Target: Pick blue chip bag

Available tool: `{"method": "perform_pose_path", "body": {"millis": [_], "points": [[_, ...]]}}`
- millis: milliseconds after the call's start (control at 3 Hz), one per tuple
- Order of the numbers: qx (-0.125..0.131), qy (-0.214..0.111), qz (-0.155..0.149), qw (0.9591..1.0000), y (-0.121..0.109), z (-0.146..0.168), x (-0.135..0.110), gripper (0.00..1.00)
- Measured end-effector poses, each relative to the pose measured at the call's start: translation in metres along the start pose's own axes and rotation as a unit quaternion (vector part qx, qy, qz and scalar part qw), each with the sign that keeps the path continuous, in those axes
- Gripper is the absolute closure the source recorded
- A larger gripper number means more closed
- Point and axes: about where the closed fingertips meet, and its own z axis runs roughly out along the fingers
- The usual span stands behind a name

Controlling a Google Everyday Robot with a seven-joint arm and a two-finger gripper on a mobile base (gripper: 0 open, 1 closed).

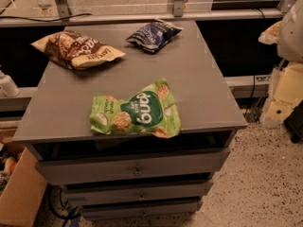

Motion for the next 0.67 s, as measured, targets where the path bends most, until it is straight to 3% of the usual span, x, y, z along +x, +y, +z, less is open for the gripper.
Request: {"method": "perform_pose_path", "body": {"millis": [333, 667], "points": [[0.000, 0.000, 0.000, 1.0000, 0.0000, 0.0000, 0.0000, 0.00], [0.021, -0.020, 0.001, 0.9996, -0.0063, 0.0049, -0.0076, 0.00]]}}
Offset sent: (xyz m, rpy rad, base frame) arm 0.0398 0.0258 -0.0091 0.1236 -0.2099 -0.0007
